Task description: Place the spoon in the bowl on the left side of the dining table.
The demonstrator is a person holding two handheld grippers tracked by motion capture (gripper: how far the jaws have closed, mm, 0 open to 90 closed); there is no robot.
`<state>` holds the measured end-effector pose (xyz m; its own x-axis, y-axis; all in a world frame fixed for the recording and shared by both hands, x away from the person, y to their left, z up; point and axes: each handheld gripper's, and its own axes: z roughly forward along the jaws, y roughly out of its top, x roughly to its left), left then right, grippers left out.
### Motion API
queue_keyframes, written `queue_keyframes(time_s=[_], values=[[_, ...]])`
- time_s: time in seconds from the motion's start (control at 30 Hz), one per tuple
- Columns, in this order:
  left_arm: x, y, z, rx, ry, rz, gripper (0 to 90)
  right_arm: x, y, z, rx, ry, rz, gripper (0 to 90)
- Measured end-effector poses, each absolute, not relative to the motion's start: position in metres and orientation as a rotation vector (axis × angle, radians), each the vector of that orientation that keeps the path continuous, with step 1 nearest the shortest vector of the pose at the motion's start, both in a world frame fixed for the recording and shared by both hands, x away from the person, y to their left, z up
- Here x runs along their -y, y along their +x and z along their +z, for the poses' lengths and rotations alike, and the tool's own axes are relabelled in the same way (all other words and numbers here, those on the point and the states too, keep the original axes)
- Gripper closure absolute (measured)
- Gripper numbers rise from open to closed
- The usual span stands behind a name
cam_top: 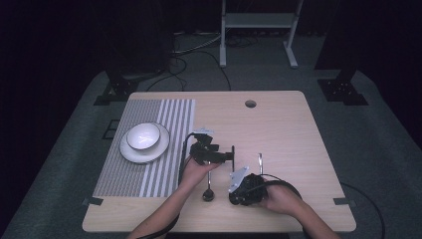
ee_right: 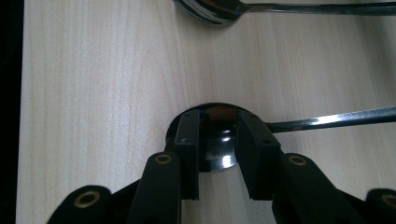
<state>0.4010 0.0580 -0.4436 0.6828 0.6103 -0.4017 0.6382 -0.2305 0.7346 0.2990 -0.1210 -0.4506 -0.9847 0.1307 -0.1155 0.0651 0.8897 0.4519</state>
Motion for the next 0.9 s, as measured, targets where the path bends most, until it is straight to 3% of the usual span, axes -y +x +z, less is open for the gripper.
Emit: queue_keyframes(time_s=[0.17, 0.37, 0.57, 0.77, 0.9], values=[[-0.055, 0.403, -0.444, -0.979, 1.915, -0.031, 16.2, 0.121, 0.299, -0.451, -2.915, 0.154, 0.689, 69.9], [-0.051, 0.407, -0.445, -0.982, 1.911, -0.045, 24.7, 0.121, 0.299, -0.451, -2.914, 0.154, 0.688, 69.9], [-0.049, 0.410, -0.447, -0.960, 1.913, -0.064, 45.4, 0.121, 0.299, -0.451, -2.910, 0.145, 0.700, 69.9], [-0.047, 0.410, -0.450, -0.925, 1.919, -0.099, 59.4, 0.122, 0.299, -0.451, -2.908, 0.151, 0.707, 69.8], [-0.047, 0.409, -0.450, -0.891, 1.933, -0.082, 76.9, 0.123, 0.299, -0.451, -2.906, 0.154, 0.711, 69.8]])
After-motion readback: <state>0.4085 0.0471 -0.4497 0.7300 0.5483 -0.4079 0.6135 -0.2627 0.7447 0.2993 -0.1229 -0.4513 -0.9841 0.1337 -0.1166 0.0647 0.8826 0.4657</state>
